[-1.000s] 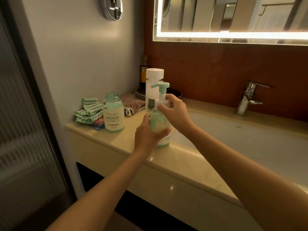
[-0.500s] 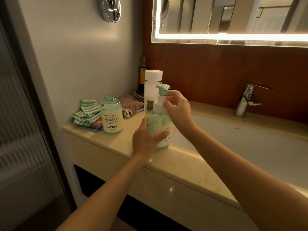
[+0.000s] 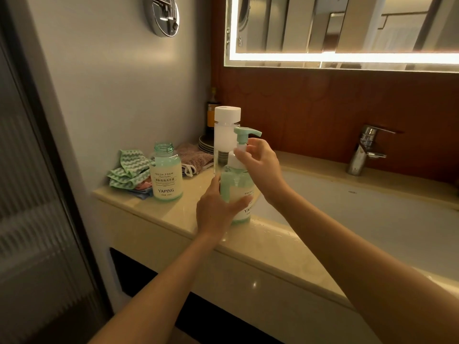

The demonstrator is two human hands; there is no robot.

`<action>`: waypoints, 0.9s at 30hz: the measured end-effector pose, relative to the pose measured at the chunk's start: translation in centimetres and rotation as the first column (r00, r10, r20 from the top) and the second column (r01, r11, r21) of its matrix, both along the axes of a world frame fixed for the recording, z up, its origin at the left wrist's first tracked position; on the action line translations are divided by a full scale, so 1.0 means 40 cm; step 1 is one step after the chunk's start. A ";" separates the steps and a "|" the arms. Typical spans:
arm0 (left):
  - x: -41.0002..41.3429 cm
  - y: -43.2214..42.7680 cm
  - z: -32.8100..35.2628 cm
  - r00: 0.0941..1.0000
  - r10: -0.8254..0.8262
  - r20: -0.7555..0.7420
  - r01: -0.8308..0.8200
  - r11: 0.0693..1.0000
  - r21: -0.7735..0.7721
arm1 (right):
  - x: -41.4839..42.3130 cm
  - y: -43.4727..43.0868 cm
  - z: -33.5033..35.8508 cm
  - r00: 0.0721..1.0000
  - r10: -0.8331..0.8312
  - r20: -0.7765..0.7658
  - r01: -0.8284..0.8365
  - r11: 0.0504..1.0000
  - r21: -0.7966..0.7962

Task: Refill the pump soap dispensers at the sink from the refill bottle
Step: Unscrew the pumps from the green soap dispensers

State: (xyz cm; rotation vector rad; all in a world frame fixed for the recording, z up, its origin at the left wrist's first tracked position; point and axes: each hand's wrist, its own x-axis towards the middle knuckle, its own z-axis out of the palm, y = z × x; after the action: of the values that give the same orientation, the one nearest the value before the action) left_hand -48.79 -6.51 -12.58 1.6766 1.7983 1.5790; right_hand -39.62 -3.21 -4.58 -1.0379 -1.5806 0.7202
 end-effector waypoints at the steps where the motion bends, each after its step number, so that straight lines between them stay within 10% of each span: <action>1: 0.000 0.000 0.000 1.000 -0.002 0.001 0.002 1.000 0.000 | 0.000 0.004 -0.005 0.998 -0.035 0.044 0.034 0.999 0.028; 15: -0.001 0.002 -0.003 1.000 -0.008 -0.016 0.008 1.000 0.003 | -0.006 0.005 0.000 0.985 -0.109 0.137 0.100 0.993 0.067; 21: -0.001 0.006 -0.006 1.000 -0.007 -0.012 0.006 1.000 -0.006 | -0.002 -0.010 -0.003 0.991 0.105 -0.087 -0.113 0.990 -0.090; 27: -0.003 0.004 -0.006 1.000 -0.008 -0.016 0.009 1.000 0.017 | -0.015 0.003 0.003 0.985 -0.091 0.147 0.080 0.994 0.077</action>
State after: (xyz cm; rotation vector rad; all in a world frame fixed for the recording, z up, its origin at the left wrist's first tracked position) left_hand -48.90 -6.35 -12.81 1.7072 1.7880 1.5865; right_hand -40.20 -3.09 -4.48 -1.1226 -1.6673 0.5341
